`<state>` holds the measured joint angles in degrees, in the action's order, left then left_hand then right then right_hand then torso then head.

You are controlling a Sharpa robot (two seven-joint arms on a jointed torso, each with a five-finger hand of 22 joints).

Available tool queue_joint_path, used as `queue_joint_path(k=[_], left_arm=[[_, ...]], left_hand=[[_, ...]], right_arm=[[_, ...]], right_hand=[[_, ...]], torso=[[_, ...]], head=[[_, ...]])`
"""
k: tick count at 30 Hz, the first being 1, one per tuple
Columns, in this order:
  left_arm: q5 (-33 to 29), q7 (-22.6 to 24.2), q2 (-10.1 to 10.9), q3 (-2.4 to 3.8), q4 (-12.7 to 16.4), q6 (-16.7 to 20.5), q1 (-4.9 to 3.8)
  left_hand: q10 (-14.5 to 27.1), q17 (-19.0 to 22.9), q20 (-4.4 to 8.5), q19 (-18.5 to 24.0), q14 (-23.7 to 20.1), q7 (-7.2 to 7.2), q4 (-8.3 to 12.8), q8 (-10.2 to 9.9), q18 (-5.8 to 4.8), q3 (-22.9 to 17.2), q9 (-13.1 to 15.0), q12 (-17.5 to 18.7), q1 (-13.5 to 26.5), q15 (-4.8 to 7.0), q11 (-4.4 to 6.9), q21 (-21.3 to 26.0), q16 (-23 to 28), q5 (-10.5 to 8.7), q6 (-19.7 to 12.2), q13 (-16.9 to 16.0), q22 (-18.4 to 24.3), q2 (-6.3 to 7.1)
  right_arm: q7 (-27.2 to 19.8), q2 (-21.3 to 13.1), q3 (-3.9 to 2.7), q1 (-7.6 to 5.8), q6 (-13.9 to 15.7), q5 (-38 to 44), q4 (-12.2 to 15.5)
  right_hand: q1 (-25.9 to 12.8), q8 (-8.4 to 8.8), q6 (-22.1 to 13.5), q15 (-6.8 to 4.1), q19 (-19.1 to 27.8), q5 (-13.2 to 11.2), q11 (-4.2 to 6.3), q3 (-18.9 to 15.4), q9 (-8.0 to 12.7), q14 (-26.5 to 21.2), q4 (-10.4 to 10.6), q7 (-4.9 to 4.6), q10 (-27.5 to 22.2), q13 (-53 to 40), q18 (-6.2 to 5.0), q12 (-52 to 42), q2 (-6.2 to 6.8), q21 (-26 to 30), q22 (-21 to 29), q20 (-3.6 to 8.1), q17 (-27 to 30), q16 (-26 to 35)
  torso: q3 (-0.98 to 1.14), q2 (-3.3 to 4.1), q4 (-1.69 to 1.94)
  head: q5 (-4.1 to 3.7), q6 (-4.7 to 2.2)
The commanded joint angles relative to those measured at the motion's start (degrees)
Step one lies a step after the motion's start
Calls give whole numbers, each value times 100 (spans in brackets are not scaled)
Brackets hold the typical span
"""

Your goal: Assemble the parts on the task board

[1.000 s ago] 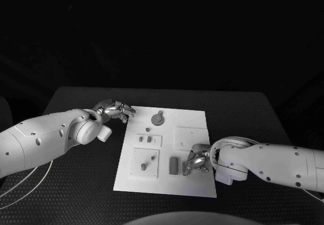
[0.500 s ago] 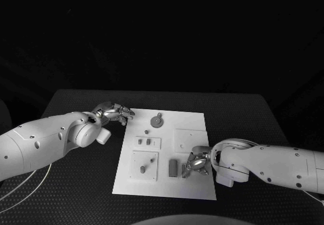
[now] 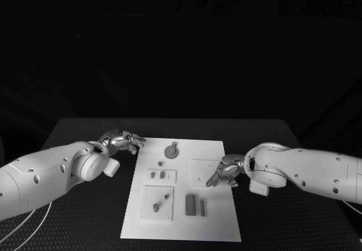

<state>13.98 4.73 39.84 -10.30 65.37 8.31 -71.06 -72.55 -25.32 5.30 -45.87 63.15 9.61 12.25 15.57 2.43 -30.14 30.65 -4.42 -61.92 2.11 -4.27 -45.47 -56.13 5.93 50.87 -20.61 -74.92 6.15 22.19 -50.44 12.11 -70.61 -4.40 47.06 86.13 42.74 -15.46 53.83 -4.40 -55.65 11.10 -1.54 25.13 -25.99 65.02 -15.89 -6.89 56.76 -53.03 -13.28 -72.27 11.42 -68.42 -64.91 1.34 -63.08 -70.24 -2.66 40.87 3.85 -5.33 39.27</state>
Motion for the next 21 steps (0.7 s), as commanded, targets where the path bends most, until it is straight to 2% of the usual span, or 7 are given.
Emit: queue_joint_path(k=[1, 6, 10, 12, 16, 18, 21], left_arm=[[-471, 191, -7, 9, -83, 138, -36], [-736, 321, -79, 30, -308, 139, -129], [-905, 444, -211, 41, -620, 158, -199], [-990, 528, -285, 49, -782, 190, -201], [-1089, 664, -426, 129, -1077, 155, -201], [-1126, 738, -487, 141, -1217, 32, -199], [-1153, 879, -613, 150, -1439, -45, -194]], left_hand=[[-17, -9, 217, -39, 13, -23, -21, 45, -53, 27, 4, 13, 49, -16, 11, 24, 36, -43, -3, -14, -35, -2], [-76, 109, 184, 21, -236, -95, -5, 102, -62, 12, 15, -4, 48, -69, 8, 82, 334, -46, 81, -30, -45, -34], [-110, 407, -100, 350, -694, -161, 12, 120, -45, -38, 11, 6, 101, -389, 24, 365, 1098, -53, 81, -37, 18, -76], [12, 522, -295, 614, -925, -181, 20, 83, -21, -56, -9, 58, 150, -566, 9, 624, 1552, -91, -11, 5, 106, -94], [814, 631, -524, 1237, -1645, -263, 45, -67, -188, -20, -110, 78, 250, -762, -37, 1202, 2295, -112, -332, 315, 323, -100], [1185, 670, -576, 1397, -1885, -297, 47, -125, -243, 61, -141, 99, 342, -791, -38, 1351, 2479, -87, -450, 455, 381, -64], [1875, 792, -839, 1928, -2516, -423, 117, -315, -243, 352, -221, 80, 569, -839, 0, 1760, 2906, -108, -852, 753, 523, -38]], right_arm=[[-872, 171, -143, -69, -397, -633, -548], [-1979, 645, -292, -71, 142, -940, -1628], [-2735, 1177, -383, -52, 574, -1557, -2580], [-3025, 1417, -515, 33, 721, -1711, -3026], [-3374, 1766, -855, 234, 900, -2185, -3680], [-3484, 1914, -1096, 386, 933, -2406, -3883], [-3640, 2067, -1359, 603, 910, -2574, -4022]], right_hand=[[23, -21, -123, -5, 58, 52, -3, -41, 3, -61, -31, -105, -67, 17, -172, 13, -104, 50, 15, 0, 12, 17], [125, -28, -136, 2, 143, 96, -9, -200, 2, -122, -62, -110, -152, 111, -172, 70, -322, 119, 44, -40, 62, 69], [446, -58, -108, 16, 353, 87, -28, -100, -19, -336, -42, -112, -338, 405, -159, 387, -535, 375, 168, -101, 281, 383], [582, -54, -133, 62, 500, 40, -48, -14, -23, -461, -33, -141, -414, 625, -127, 593, -615, 566, 261, -216, 452, 590], [835, -36, -283, 540, 1356, -162, -274, 566, -37, -1273, 36, -285, -890, 1825, 107, 2015, -654, 1822, 909, -659, 1352, 1919], [833, -20, -370, 791, 1771, -129, -453, 726, -34, -1605, 36, -307, -1062, 2346, 219, 2661, -682, 2370, 1206, -815, 1758, 2528], [839, 20, -568, 1148, 2277, -135, -668, 875, -27, -1979, -1, -236, -1193, 3170, 361, 3710, -704, 3149, 1679, -1037, 2468, 3566]], torso=[[0, -88, 7], [-1, -176, 11], [-8, -248, 7], [-4, -287, 7], [1, -342, 30], [7, -359, 32], [1, -414, 12]], head=[[-27, -274], [-39, -583], [-24, -837], [-18, -966], [33, -1190], [60, -1259], [92, -1292]])
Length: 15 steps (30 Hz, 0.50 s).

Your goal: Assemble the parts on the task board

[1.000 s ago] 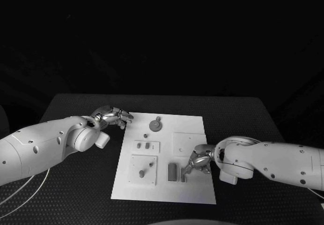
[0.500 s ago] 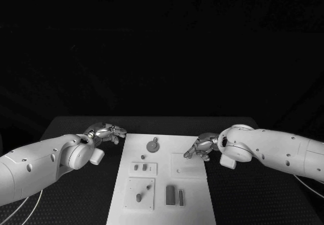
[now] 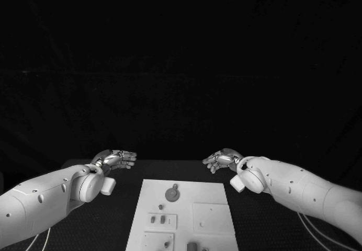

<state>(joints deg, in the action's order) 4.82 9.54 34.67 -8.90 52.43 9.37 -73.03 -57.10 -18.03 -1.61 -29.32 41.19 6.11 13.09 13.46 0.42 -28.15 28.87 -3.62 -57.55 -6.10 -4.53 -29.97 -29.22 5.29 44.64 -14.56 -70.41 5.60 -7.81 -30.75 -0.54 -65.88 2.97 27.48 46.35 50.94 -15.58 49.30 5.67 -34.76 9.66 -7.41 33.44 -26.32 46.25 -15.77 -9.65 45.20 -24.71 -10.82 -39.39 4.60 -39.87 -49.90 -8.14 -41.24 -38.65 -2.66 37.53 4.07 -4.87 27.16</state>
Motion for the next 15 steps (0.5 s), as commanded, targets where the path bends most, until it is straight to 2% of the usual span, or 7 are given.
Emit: queue_joint_path(k=[1, 2, 3, 6, 10, 14, 15], left_arm=[[-242, 437, -136, 10, -193, -163, 6], [-242, 459, -164, 11, -220, -183, 11], [-242, 476, -179, 12, -236, -196, 18], [-243, 507, -219, 13, -280, -275, 41], [-241, 525, -225, 14, -273, -328, 67], [-229, 526, -227, 14, -257, -436, 92], [-220, 526, -219, 14, -243, -476, 97]], left_hand=[[464, 82, -222, 385, -425, -112, 51, -138, -42, 231, -54, -4, 180, -27, 44, 305, 292, -75, -320, 223, 101, 18], [504, 91, -251, 410, -485, -126, 57, -148, -42, 276, -56, -1, 204, -27, 59, 346, 340, -80, -364, 267, 112, 19], [597, 115, -288, 473, -598, -165, 56, -176, -42, 320, -65, 5, 242, -11, 89, 406, 415, -80, -440, 321, 129, 25], [740, 132, -358, 568, -712, -207, 35, -185, -42, 412, -60, -3, 316, -10, 122, 538, 512, -132, -547, 456, 154, 38], [786, 134, -376, 591, -747, -210, 12, -173, -42, 438, -52, -5, 347, -15, 131, 582, 542, -137, -564, 508, 157, 41], [774, 130, -378, 590, -750, -194, -4, -149, -42, 443, -41, -18, 355, -22, 128, 600, 550, -133, -544, 532, 153, 11], [754, 125, -379, 589, -742, -168, -10, -129, -42, 448, -32, -25, 355, -25, 110, 611, 551, -128, -522, 546, 148, -10]], right_arm=[[-665, 121, -174, 170, 169, -617, -58], [-682, 137, -238, 204, 167, -618, -60], [-704, 141, -262, 227, 193, -619, -40], [-757, 148, -295, 288, 190, -670, 15], [-812, 167, -351, 363, 304, -717, 83], [-843, 188, -398, 412, 337, -721, 79], [-853, 172, -405, 414, 348, -722, 108]], right_hand=[[42, 39, -194, 190, 305, 49, -92, 59, 5, -104, -33, 64, 36, 641, 130, 789, -65, 527, 329, -145, 526, 721], [28, 36, -243, 209, 325, 60, -93, 21, 3, -107, -27, 76, 89, 869, 133, 1070, -76, 654, 420, -191, 696, 945], [70, 7, -269, 229, 392, 54, -83, -15, -9, -82, -38, 89, 241, 1157, 129, 1435, -124, 833, 535, -232, 909, 1210], [86, -27, -342, 226, 456, 67, -67, -177, 0, 26, -1, 114, 579, 1622, 122, 2036, -150, 1108, 704, -328, 1249, 1578], [91, -48, -350, 240, 550, 83, -78, -256, 19, 30, 28, 96, 769, 1807, 130, 2291, -195, 1245, 766, -373, 1413, 1728], [66, -54, -362, 250, 566, 93, -79, -311, 42, 28, 76, 92, 860, 1921, 119, 2459, -201, 1296, 785, -398, 1514, 1808], [56, -56, -361, 255, 571, 101, -82, -325, 46, 31, 87, 90, 880, 1938, 116, 2484, -204, 1305, 787, -401, 1530, 1818]], torso=[[2, -90, -8], [-5, -123, 43], [-3, -140, 66], [24, -142, 68], [50, -143, 65], [69, -154, 68], [61, -155, 70]], head=[[48, -84], [5, -58], [-1, -49], [51, -50], [53, -16], [61, 21], [62, 33]])
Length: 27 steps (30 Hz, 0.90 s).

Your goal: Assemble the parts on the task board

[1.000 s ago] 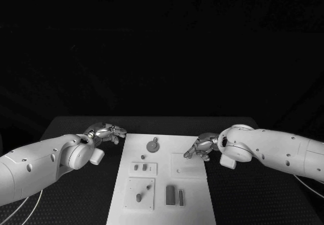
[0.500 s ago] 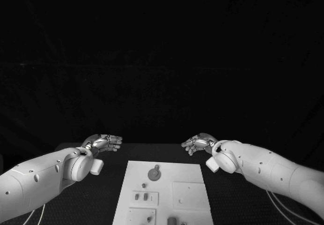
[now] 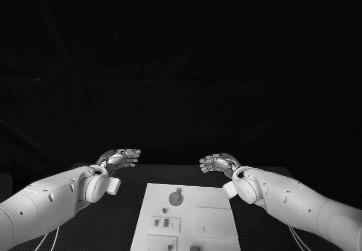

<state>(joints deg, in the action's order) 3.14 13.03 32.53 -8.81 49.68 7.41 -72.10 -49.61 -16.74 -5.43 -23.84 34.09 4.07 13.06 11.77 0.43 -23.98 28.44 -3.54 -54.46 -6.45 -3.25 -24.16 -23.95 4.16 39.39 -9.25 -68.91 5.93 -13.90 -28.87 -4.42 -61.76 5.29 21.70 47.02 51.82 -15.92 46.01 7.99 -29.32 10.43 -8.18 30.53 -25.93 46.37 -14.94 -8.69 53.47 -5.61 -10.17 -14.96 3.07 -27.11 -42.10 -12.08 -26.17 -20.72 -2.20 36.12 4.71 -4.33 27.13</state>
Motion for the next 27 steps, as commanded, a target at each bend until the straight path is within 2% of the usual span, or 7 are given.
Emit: queue_joint_path(k=[1, 5, 6, 11, 12, 20, 27], left_arm=[[-42, 177, 0, 6, 40, -295, 7], [-31, 186, 17, 6, 58, -322, 39], [-2, 46, 18, 0, 42, -107, 25], [-16, 117, 70, 39, 215, 57, 76], [-21, 145, 90, 54, 284, 122, 96], [-109, 604, 428, 302, 1407, 1187, 425], [-213, 1150, 829, 597, 2740, 2450, 816]], left_hand=[[-24, -12, 3, 34, -19, 58, -11, 65, -43, 39, 22, -41, 49, 6, -26, 40, 23, -14, 32, 30, -9, -59], [-134, -32, 23, -18, 30, 114, -16, 121, -43, 53, 43, -68, 47, -3, -63, 50, 12, -14, 105, 59, -27, -102], [4961, 1674, 543, 2384, -3409, -407, -1306, -1177, -43, 2398, -2844, 354, 5446, 645, 325, 2416, 2395, -416, -3939, 925, 2053, -593], [4961, 1674, 543, 2384, -3409, -407, -1306, -1177, -43, 2398, -2844, 354, 5446, 645, 325, 2416, 2395, -416, -3939, 925, 2767, -593], [4961, 1674, 543, 2384, -3409, -407, -1306, -1177, -43, 2398, -2844, 354, 5446, 645, 325, 2416, 2395, -416, -3939, 925, 6891, -593], [4961, 1674, 543, 2384, -3409, -407, -1306, -1177, -43, 2398, -2844, 354, 5446, 645, 325, 2416, 2395, -416, -3939, 925, 6891, -593], [4961, 1674, 543, 2384, -3409, -407, -1306, -1177, -43, 2398, -2844, 354, 5446, 645, 325, 2416, 2395, -416, -3939, 925, 6891, -593]], right_arm=[[-252, -28, -23, 2, 143, -146, 62], [-273, -67, -34, 2, 212, -158, 113], [-89, -54, -29, 2, 90, -67, 91], [-151, -118, -10, 9, 247, -154, 264], [-176, -142, -2, 12, 308, -188, 333], [-577, -551, 124, 54, 1322, -750, 1456], [-1054, -1036, 274, 104, 2529, -1419, 2793]], right_hand=[[-41, -24, -33, 28, 30, 33, -11, -47, 11, 20, 14, -9, 70, 44, 49, 64, -52, 34, 9, -9, 36, 34], [-57, -24, -37, 35, 43, 48, -11, -74, 20, 0, 24, -9, 91, 73, 47, 109, -42, 49, 11, -14, 67, 62], [-5182, 1592, -4601, -799, 2932, -1043, 818, -3053, 2593, -4637, 1494, 869, -5347, 561, 1017, 1496, -307, 2711, 4210, 1208, 2617, 2072], [-5182, 1592, -4601, -799, 2932, -1043, 818, -3053, 2593, -4637, 1494, 869, -5347, 561, 1017, 1496, -307, 2711, 4210, 1208, 2617, 2072], [-5182, 1592, -4601, -799, 2932, -1043, 818, -3053, 2593, -4637, 1494, 869, -5347, 561, 1017, 1496, -307, 2711, 4210, 1208, 2617, 2072], [-5182, 1592, -4601, -799, 2932, -1043, 818, -3053, 2593, -4637, 1494, 869, -5347, 561, 1017, 1496, -307, 2711, 4210, 1208, 2617, 2072], [-5182, 1592, -4601, -799, 2932, -1043, 818, -3053, 2593, -4637, 1494, 869, -5347, 561, 1017, 1496, -307, 2711, 4210, 1208, 2617, 2072]], torso=[[18, -14, 7], [25, -4, 14], [17, -10, 6], [43, -73, -56], [54, -97, -80], [186, -415, -392], [220, -494, -471]], head=[[9, 40], [21, 76], [11, 54], [66, 141], [87, 175], [363, 615], [433, 725]])
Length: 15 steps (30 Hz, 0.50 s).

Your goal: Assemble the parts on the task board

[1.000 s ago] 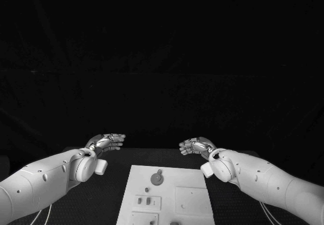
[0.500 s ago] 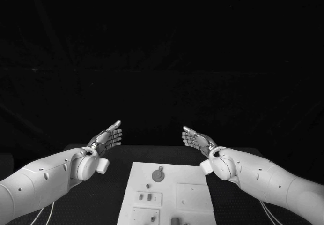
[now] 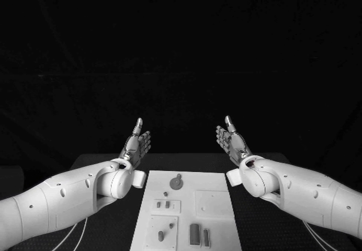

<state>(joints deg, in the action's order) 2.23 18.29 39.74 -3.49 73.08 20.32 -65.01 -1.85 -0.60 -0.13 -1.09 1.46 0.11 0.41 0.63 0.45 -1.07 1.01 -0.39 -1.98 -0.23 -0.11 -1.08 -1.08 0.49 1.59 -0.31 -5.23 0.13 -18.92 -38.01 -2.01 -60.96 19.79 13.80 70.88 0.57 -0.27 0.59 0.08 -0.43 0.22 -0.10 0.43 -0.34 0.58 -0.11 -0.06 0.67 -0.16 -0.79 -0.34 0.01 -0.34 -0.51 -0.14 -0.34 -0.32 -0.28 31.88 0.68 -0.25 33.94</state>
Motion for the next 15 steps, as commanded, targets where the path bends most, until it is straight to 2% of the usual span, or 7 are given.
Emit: queue_joint_path(k=[1, 8, 11, 15], left_arm=[[-135, 694, 159, 102, 571, 1321, 158], [-204, 1052, 423, 296, 1447, 2152, 415], [-217, 1122, 474, 333, 1617, 2313, 465], [-223, 1150, 495, 349, 1687, 2379, 485]], left_hand=[[185, 60, 13, 109, -146, -11, -41, -63, -45, 107, -101, 39, 198, 23, 11, 108, 108, -49, -159, 31, 523, -13], [185, 60, 13, 109, -146, -11, -41, -63, -45, 107, -101, 39, 198, 23, 11, 108, 108, -49, -159, 31, 523, -13], [185, 60, 13, 109, -146, -11, -41, -63, -45, 107, -101, 39, 198, 23, 11, 108, 108, -49, -159, 31, 523, -13], [185, 60, 13, 109, -146, -11, -41, -63, -45, 107, -101, 39, 198, 23, 11, 108, 108, -49, -159, 31, 523, -13]], right_arm=[[-620, -192, 54, 31, 1249, -724, 596], [-968, -546, 163, 67, 2128, -1212, 1570], [-1043, -622, 187, 75, 2318, -1317, 1781], [-1088, -668, 201, 80, 2432, -1380, 1907]], right_hand=[[-57, 27, -59, -8, 43, -22, 10, -43, 34, -58, 11, 6, -67, 16, 79, 34, -1, 34, 51, 14, 34, 32], [-57, 27, -59, -8, 43, -22, 10, -43, 34, -58, 11, 6, -67, 16, 79, 34, -1, 34, 51, 14, 34, 32], [-57, 27, -59, -8, 43, -22, 10, -43, 34, -58, 11, 6, -67, 16, 79, 34, -1, 34, 51, 14, 34, 32], [-57, 27, -59, -8, 43, -22, 10, -43, 34, -58, 11, 6, -67, 16, 79, 34, -1, 34, 51, 14, 34, 32]], torso=[[28, -70, -68], [28, -70, -68], [28, -70, -68], [28, -70, -68]], head=[[25, 44], [25, 44], [25, 44], [25, 44]])
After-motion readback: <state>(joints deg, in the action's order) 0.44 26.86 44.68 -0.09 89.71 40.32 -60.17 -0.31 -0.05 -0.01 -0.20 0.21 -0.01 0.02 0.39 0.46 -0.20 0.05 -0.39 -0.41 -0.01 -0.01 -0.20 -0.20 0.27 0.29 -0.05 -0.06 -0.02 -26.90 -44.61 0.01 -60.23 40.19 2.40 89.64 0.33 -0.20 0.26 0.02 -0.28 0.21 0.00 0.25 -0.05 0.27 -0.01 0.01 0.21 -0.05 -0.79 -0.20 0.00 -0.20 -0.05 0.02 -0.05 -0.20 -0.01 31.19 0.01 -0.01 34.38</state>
